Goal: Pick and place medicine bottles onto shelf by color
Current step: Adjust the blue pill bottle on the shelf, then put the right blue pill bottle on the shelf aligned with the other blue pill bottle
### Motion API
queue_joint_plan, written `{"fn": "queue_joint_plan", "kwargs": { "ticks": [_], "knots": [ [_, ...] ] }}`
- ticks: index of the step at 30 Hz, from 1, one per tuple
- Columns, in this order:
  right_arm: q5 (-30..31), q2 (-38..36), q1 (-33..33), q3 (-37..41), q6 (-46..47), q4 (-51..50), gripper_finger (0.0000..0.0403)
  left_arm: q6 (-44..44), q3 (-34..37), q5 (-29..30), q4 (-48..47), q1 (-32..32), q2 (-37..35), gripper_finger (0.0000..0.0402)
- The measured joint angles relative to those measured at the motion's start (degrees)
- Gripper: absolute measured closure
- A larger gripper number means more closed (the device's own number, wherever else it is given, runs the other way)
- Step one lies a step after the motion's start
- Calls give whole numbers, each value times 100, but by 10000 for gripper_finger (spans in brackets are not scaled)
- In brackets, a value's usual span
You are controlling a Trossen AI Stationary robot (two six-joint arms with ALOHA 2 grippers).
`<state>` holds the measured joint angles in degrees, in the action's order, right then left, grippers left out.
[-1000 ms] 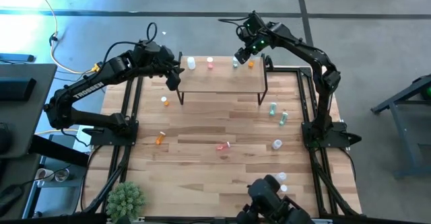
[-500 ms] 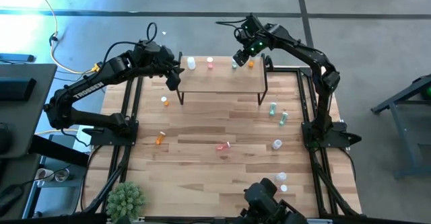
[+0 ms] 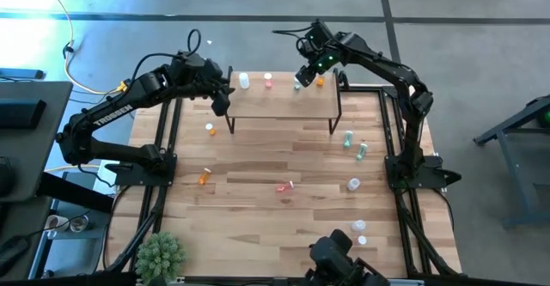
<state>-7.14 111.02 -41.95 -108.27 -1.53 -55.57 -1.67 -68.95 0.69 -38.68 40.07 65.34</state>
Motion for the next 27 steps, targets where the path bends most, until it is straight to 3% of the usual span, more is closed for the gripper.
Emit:
{"fn": "queue_joint_plan", "kwargs": {
  "ticks": [7, 16, 27],
  "knots": [
    [3, -11, -2, -40, 1, -62, 210, 0, 0, 0, -317, 0, 0, 248],
    [375, -22, -32, -960, 4, -532, 210, 105, 0, 0, -778, -82, 0, 248],
    [376, -27, 135, -1946, -193, -2248, 210, -163, 0, 127, -977, -435, 0, 248]
  ]
}}
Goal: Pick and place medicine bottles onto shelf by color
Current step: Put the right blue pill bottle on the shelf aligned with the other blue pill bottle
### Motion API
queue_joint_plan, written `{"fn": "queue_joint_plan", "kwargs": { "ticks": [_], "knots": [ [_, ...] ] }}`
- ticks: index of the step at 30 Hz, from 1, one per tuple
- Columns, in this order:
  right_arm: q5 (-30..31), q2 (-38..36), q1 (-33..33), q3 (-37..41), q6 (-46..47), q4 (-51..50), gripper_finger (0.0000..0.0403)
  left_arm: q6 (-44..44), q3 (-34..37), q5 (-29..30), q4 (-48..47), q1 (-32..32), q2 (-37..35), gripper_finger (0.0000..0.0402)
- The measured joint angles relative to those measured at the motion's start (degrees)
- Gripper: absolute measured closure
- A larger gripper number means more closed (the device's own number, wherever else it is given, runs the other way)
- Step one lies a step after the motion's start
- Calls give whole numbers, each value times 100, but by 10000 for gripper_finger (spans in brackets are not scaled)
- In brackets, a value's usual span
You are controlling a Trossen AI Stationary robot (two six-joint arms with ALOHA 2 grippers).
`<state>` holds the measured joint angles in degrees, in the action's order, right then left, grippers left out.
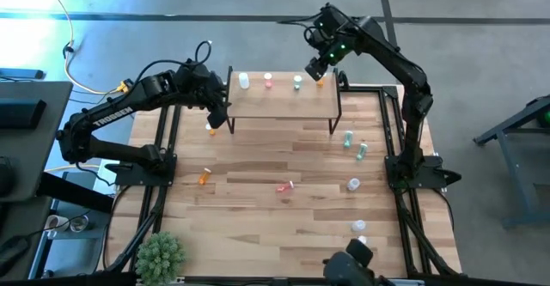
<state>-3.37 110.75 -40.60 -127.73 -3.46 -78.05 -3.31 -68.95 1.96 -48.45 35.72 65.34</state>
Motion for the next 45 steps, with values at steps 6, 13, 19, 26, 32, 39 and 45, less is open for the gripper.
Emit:
{"fn": "queue_joint_plan", "kwargs": {
  "ticks": [6, 13, 19, 26, 32, 39, 45],
  "knots": [
    [33, -285, 234, -6, -38, -907, 210, 17, 0, 52, -40, -19, 0, 248],
    [372, -1060, 584, 294, 260, -1102, 210, 212, 0, 48, -53, -19, 0, 248],
    [741, -2261, 751, 1911, 1025, -700, 210, 163, 0, 34, -130, -19, 0, 248],
    [727, -3759, 778, 3855, 2504, -66, 210, 163, 0, 24, -130, -19, 0, 248],
    [725, -4702, 778, 4944, 4112, -52, 210, 163, 0, 24, -130, -19, 0, 248],
    [576, -5441, 949, 5946, 5672, -47, 210, 161, 0, 24, -129, -19, 0, 248],
    [574, -5683, 1470, 6591, 6667, -42, 210, 161, 0, 24, -130, -19, 0, 248]
  ]
}}
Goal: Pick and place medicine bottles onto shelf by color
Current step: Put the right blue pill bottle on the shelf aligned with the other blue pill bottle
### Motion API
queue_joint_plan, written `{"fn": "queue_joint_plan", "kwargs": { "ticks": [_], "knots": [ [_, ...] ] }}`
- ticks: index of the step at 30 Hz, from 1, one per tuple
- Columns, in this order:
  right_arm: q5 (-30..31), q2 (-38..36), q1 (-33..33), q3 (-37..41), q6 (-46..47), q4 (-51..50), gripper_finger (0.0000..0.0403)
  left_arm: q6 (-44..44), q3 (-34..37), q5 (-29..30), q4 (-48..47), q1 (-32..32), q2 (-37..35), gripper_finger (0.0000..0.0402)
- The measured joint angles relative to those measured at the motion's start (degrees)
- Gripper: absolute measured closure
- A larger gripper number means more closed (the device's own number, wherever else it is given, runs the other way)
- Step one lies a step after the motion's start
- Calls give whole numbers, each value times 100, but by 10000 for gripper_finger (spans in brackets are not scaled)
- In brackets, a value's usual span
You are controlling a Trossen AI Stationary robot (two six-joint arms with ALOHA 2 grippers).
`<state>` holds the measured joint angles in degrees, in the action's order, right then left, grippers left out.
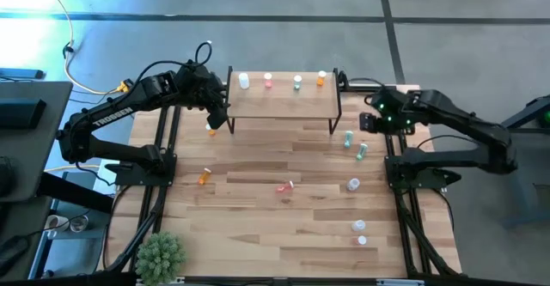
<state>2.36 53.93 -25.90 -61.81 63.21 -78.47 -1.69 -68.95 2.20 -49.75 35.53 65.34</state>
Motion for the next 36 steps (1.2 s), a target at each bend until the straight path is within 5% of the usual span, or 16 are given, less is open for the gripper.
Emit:
{"fn": "queue_joint_plan", "kwargs": {
  "ticks": [22, 36],
  "knots": [
    [-126, -2, 1285, 2395, 2512, 1742, 210, -2, 0, 359, 1, 2, 0, 247],
    [688, 12, 1439, 3232, 3685, 2591, 210, 13, 0, 358, 1, 2, 0, 247]
  ]
}}
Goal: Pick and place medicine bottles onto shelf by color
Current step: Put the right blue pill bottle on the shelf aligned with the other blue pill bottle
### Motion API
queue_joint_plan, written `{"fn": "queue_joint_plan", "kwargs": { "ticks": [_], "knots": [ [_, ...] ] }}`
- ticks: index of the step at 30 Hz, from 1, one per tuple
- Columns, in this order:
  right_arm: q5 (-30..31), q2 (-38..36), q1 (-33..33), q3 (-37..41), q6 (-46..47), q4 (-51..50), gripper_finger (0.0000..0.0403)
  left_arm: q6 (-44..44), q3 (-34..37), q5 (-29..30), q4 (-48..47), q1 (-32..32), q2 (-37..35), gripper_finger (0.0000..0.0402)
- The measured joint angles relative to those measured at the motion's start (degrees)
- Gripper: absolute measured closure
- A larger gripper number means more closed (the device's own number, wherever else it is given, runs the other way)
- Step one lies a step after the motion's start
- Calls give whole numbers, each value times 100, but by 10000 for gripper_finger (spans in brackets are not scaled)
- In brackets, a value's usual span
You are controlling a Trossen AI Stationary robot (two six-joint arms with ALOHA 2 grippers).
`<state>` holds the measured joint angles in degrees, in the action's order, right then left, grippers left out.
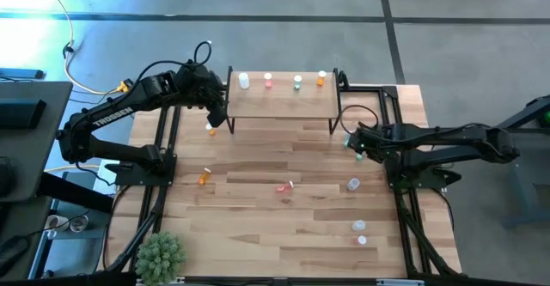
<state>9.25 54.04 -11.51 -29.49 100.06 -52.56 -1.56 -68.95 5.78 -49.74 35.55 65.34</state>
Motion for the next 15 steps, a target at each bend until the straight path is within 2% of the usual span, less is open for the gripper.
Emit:
{"fn": "queue_joint_plan", "kwargs": {
  "ticks": [15],
  "knots": [
    [356, 131, -24, 520, 165, 567, 210, -9, 0, 0, 4, 0, 0, 247]
  ]
}}
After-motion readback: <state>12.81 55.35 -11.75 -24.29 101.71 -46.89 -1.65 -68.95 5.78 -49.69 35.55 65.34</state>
